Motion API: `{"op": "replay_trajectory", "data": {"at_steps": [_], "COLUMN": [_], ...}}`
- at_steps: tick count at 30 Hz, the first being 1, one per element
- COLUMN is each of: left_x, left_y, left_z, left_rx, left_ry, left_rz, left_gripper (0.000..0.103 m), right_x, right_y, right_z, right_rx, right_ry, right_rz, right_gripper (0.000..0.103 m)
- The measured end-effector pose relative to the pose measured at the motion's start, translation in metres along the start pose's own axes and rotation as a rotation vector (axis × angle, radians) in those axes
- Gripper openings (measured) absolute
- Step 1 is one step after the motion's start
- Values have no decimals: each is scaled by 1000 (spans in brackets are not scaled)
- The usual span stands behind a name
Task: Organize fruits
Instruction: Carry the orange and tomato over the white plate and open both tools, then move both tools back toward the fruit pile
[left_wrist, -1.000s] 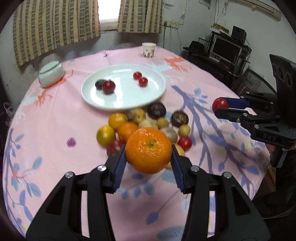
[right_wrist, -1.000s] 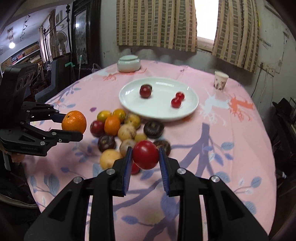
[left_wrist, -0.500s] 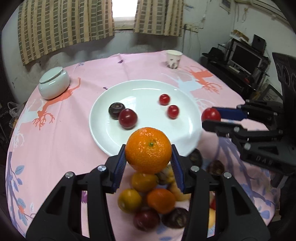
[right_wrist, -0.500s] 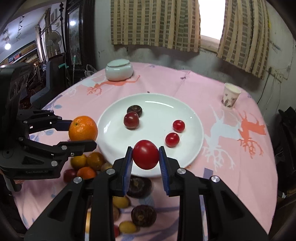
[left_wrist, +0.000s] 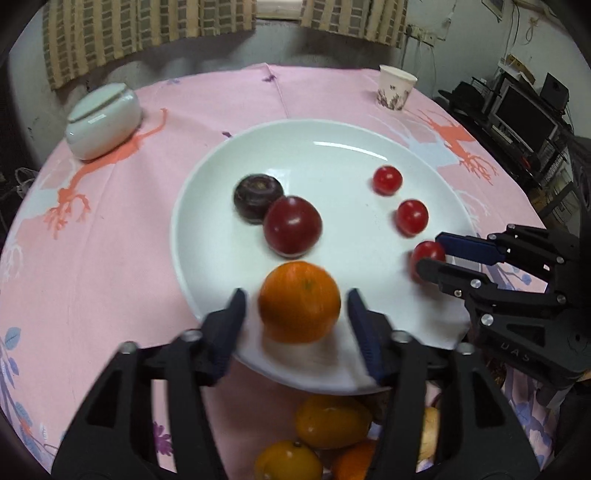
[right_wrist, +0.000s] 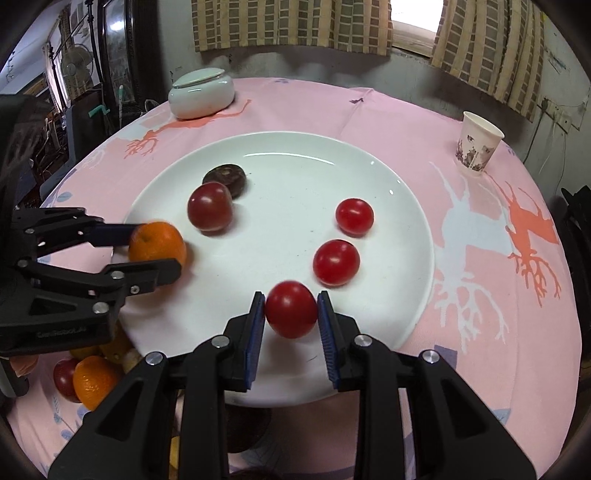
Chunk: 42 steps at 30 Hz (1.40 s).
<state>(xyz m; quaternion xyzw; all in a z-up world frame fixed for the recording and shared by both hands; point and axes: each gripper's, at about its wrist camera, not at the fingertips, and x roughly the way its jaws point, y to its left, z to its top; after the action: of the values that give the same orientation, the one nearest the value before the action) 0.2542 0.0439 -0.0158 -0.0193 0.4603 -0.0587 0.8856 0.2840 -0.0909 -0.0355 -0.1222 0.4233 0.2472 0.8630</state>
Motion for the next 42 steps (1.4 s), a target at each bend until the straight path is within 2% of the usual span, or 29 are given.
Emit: {"op": "replay_trajectory", "data": {"at_steps": [2,7,9,10,13,18,25,27,32,42], "left_x": [-15,-49,-63,-68,-83,-95,-101,-101,-93,-81], "left_y": [1,1,-1,-2,-8,-18,-34,-34,-26,-10], "left_z": [-1,-7,-15,-19,-37,-69,-109,-118,-134,-143], "left_rx": [-10,2,6,7,14,28,91,94,55,3], "left_ry": [-46,-95,-107,-114,-137,-121,-103,-94,-47,-3], "left_rz": [4,-1,-10,-13,-14,-27,-10,-16,-23,-4], "left_gripper": [79,81,84,85,88,89,90,90,90,90], "right_x": [-7,-41,-58,-67,-88,-106,-125,-127,-125,-122], "right_y": [-5,-16,-21,-24,-30,-30,-26,-23,-17,-1], "right_z": [-1,-15,-26,-32,-52,-89,-133,-140,-148,-152], "right_rx": [28,63,81,93,113,124,183,193,174,140], "right_ry": [-16,-48,-71,-90,-113,-66,-74,-75,-61,-45], "right_rz": [7,20,17,15,12,-35,-9,0,-47,11], "right_gripper": [31,33,45,55,55,55,55,55,55,56]}}
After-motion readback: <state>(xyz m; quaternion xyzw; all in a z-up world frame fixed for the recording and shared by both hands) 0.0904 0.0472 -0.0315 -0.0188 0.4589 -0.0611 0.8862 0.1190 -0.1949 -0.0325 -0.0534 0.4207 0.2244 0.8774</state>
